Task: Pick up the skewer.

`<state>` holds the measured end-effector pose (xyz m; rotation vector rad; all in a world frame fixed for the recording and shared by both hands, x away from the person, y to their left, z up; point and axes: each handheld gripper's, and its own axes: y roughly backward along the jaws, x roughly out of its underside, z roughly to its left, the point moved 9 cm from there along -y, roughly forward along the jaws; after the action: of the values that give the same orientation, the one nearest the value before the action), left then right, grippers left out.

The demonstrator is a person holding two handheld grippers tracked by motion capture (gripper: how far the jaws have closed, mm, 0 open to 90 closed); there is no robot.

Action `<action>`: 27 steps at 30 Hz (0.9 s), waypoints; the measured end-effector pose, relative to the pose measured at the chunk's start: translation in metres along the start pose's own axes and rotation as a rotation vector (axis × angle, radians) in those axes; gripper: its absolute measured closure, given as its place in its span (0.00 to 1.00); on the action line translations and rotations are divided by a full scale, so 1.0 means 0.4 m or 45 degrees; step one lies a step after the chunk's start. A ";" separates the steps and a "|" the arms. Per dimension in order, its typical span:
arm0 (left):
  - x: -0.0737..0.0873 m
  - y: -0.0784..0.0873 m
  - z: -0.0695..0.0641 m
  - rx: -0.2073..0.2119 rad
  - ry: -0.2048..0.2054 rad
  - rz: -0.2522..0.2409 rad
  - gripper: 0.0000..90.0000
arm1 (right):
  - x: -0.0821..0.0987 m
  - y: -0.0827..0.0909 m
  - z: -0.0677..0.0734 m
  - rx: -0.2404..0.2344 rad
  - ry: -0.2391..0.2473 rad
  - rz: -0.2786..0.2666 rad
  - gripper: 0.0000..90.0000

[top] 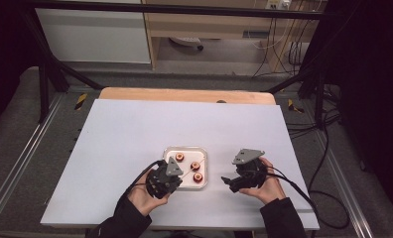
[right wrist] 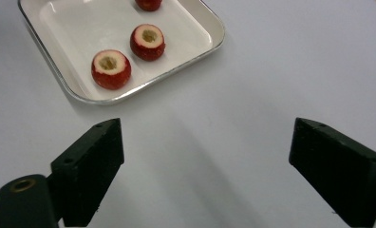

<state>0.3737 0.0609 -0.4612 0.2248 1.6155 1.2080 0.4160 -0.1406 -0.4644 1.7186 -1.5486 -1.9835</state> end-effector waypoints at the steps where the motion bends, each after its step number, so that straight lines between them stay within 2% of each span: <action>1: 0.003 0.007 0.004 -0.006 0.010 -0.020 0.98 | -0.003 -0.001 0.001 -0.014 -0.031 0.002 0.11; 3: 0.012 0.020 0.012 -0.016 0.021 -0.044 0.98 | -0.009 -0.002 0.001 -0.039 -0.091 0.014 0.05; 4: 0.016 0.026 0.017 -0.022 0.024 -0.055 0.98 | -0.009 -0.002 0.001 -0.039 -0.091 0.014 0.05; 9: 0.040 0.039 0.034 -0.028 0.057 -0.120 0.98 | -0.022 -0.013 0.012 -0.053 -0.178 0.097 0.03; 13: 0.061 0.037 0.048 -0.026 0.083 -0.136 0.98 | -0.047 -0.023 0.016 -0.051 -0.224 0.124 0.04; 16: 0.072 0.039 0.058 -0.028 0.099 -0.143 0.98 | -0.065 -0.030 0.025 -0.072 -0.268 0.137 0.06; 22: 0.074 0.051 0.066 -0.036 0.108 -0.172 0.98 | -0.097 -0.047 0.040 -0.108 -0.357 0.167 0.06; 27: 0.079 0.051 0.074 -0.028 0.113 -0.181 0.98 | -0.114 -0.064 0.052 -0.118 -0.388 0.178 0.06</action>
<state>0.3759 0.1086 -0.4626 0.0417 1.6645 1.1395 0.4293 -0.0865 -0.4546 1.2824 -1.5815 -2.2842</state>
